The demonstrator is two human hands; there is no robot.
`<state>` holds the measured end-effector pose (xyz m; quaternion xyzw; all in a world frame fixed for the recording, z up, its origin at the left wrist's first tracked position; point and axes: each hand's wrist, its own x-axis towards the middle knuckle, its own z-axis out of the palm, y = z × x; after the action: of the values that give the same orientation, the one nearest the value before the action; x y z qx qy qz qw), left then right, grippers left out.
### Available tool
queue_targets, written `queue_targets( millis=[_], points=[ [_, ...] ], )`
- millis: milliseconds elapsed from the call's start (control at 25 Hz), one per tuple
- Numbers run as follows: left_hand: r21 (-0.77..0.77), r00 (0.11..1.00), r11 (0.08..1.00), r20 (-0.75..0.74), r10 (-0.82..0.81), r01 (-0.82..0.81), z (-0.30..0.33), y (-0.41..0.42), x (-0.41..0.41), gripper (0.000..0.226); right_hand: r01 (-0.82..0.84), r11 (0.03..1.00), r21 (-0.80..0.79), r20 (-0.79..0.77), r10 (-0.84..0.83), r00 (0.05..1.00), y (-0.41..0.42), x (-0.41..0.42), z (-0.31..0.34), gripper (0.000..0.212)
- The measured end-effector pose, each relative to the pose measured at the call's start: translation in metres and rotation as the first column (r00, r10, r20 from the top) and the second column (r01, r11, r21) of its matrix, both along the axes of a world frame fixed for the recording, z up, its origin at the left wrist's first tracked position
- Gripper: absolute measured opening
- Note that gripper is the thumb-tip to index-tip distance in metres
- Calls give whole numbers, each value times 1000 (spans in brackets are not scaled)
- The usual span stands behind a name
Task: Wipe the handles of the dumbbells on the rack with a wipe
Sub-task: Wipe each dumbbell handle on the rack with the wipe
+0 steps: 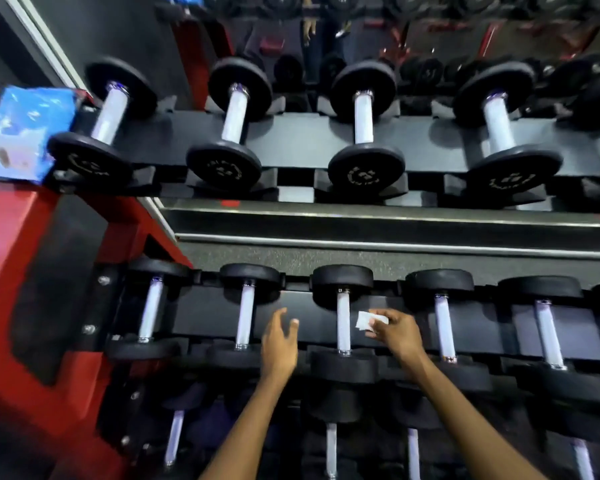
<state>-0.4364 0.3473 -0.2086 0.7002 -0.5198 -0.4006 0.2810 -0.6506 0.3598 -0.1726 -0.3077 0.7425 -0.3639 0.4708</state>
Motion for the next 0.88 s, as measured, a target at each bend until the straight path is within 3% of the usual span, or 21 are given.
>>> queue_targets(
  millis=[200,360,440,520,560,640,720,880],
  points=[
    [6,957,988,248,-152,155,-97,-33,-18,53,-25,982,185,-100,44,994,-14,-20,-104,31],
    [-31,850,971,492,-190,235,-150,-76,-37,56,-331,915,229,-268,386,882,-26,-29,-146,36],
    [-84,784,953,591,-188,292,-166,-90,-43,56,-539,813,222,-183,577,796,-38,-27,-154,34],
    [-162,741,941,660,-120,297,-182,-91,-46,58,-703,687,182,44,709,704,-46,-22,-156,32],
    [-195,731,938,677,-83,288,-190,-91,-45,59,-718,675,170,153,701,696,-45,-23,-155,32],
    [-216,723,933,688,-65,289,-197,-90,-44,59,-701,696,157,245,660,710,-37,-32,-152,34],
    [-223,716,930,696,-57,291,-197,-90,-43,59,-659,734,165,193,632,751,-32,-37,-152,40],
    [-207,727,938,684,-64,277,-194,-88,-43,59,-624,765,159,300,564,769,-36,-24,-149,41]
  ],
)
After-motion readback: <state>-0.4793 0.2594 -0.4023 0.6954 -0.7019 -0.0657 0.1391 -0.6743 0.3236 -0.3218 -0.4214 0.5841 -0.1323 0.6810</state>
